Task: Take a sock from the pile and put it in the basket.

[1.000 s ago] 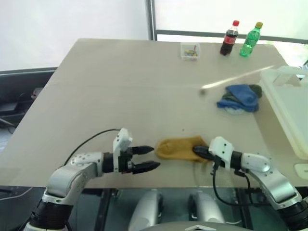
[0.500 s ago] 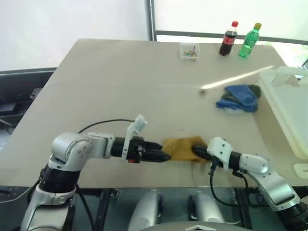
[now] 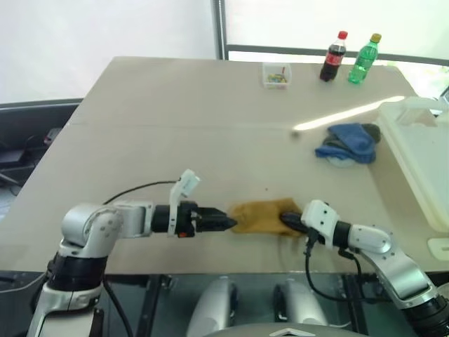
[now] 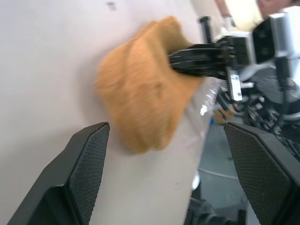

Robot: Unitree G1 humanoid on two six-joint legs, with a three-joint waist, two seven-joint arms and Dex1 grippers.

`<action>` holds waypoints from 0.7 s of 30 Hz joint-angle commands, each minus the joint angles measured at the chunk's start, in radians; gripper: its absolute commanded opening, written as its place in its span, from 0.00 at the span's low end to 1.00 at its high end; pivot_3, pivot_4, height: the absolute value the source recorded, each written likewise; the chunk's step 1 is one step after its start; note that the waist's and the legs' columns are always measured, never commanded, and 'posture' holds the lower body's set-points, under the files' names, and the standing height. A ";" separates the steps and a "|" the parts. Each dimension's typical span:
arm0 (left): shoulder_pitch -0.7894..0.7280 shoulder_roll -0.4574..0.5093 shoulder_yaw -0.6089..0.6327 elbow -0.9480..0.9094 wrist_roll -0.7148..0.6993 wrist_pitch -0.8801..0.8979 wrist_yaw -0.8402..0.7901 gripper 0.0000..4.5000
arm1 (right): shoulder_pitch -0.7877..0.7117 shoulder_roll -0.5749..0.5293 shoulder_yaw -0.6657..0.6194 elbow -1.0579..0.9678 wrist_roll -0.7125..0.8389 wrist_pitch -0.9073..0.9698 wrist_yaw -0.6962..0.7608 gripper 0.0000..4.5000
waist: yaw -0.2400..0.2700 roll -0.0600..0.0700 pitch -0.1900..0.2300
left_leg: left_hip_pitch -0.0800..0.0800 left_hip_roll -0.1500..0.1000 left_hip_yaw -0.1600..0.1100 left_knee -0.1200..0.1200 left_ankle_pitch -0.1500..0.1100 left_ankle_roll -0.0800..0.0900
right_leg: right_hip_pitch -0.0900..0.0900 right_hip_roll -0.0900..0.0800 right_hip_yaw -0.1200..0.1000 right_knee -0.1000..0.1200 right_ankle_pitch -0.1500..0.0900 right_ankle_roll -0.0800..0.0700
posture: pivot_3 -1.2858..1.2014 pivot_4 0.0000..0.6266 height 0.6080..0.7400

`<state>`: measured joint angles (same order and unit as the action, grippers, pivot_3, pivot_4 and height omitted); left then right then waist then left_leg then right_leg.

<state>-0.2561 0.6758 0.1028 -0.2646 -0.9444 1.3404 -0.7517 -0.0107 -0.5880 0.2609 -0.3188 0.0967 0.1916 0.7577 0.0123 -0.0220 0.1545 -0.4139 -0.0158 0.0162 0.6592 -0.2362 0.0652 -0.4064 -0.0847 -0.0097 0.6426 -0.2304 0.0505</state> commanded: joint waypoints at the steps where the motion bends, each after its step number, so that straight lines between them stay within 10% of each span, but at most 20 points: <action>1: 0.020 -0.023 0.025 -0.050 -0.026 0.033 0.057 0.91 | 0.003 -0.006 0.011 0.019 -0.019 0.015 0.010 0.01 | 0.000 0.000 0.000 | 0.000 0.000 0.000 0.000 0.000 0.000 | 0.000 0.000 0.000 0.000 0.000 0.000 | 0.52 0.24 0.91; 21: -0.146 -0.196 -0.042 0.035 -0.134 0.129 0.037 0.91 | 0.018 -0.013 -0.002 -0.030 -0.014 0.052 0.019 0.01 | 0.002 0.001 -0.001 | -0.001 -0.001 0.000 0.000 0.001 0.002 | 0.000 0.000 -0.001 0.000 0.000 0.000 | 0.52 0.24 0.91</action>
<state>-0.3806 0.4823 0.0327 -0.1975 -1.0211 1.4505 -0.6816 -0.0106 -0.5884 0.2555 -0.3409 0.0906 0.2227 0.7755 0.0140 -0.0210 0.1537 -0.4153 -0.0166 0.0161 0.6592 -0.2345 0.0682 -0.4067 -0.0847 -0.0108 0.6423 -0.2304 0.0505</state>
